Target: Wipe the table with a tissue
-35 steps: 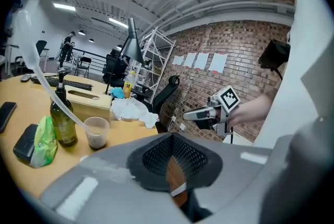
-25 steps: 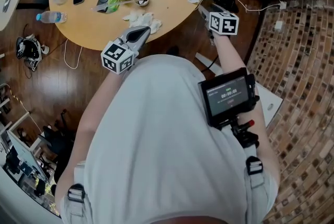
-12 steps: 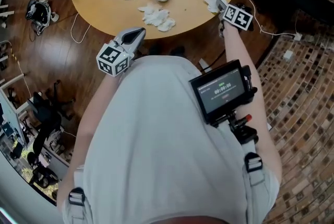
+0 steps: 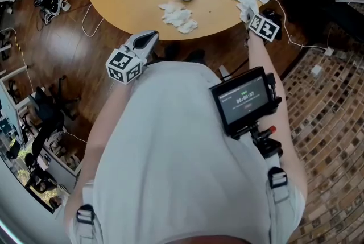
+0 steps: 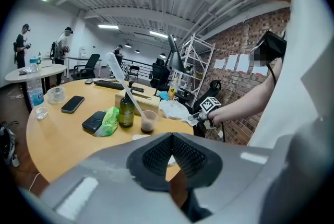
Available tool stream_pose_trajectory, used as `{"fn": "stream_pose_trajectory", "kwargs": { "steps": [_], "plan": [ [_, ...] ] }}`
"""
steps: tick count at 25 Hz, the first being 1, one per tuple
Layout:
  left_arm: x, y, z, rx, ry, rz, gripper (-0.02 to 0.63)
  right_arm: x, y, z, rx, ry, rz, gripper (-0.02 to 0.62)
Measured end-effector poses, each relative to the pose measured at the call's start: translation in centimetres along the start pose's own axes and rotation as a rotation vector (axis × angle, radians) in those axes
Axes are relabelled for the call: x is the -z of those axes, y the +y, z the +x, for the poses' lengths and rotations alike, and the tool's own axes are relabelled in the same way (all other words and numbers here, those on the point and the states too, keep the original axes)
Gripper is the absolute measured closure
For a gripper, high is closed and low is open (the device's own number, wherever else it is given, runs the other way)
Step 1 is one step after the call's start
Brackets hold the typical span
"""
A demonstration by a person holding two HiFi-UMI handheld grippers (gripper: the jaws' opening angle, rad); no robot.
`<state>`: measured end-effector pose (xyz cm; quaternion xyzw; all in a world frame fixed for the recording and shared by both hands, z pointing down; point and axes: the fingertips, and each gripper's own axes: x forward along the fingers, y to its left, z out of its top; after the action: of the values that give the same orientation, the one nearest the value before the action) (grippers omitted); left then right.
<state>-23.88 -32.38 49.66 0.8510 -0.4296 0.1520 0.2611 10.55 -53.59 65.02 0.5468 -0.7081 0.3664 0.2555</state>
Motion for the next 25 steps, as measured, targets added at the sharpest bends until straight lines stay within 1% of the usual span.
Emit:
{"fn": "stream_pose_trajectory", "kwargs": {
  "steps": [4,8,11,16,18,21,23,25],
  "plan": [
    [-0.4,-0.9,1.5,0.06,0.011,0.026,0.6,-0.7,1.1,-2.2,-0.09,-0.099,0.058,0.436],
    [-0.9,-2.3,2.6,0.125,0.017,0.06,0.6,-1.4,2.2,-5.2,-0.181,-0.198,0.155,0.437],
    [-1.1,-3.0,3.2,0.18,0.02,0.089,0.6,-1.0,2.7,-7.7,-0.216,-0.245,0.214,0.443],
    [-1.1,-4.2,4.3,0.283,0.03,0.121,0.6,0.1,4.9,-11.9,-0.279,-0.31,0.263,0.463],
    [-1.1,-5.0,4.5,0.339,0.038,0.143,0.6,0.8,5.7,-14.0,-0.291,-0.341,0.279,0.466],
    [-0.9,-6.1,4.5,0.43,0.058,0.177,0.6,2.6,7.0,-17.1,-0.276,-0.385,0.313,0.468],
    [-0.7,-6.7,4.4,0.493,0.075,0.198,0.6,4.1,8.1,-19.2,-0.272,-0.421,0.352,0.468],
    [-0.2,-7.2,4.0,0.549,0.092,0.213,0.6,5.5,9.5,-21.0,-0.293,-0.46,0.396,0.468]
  ]
}}
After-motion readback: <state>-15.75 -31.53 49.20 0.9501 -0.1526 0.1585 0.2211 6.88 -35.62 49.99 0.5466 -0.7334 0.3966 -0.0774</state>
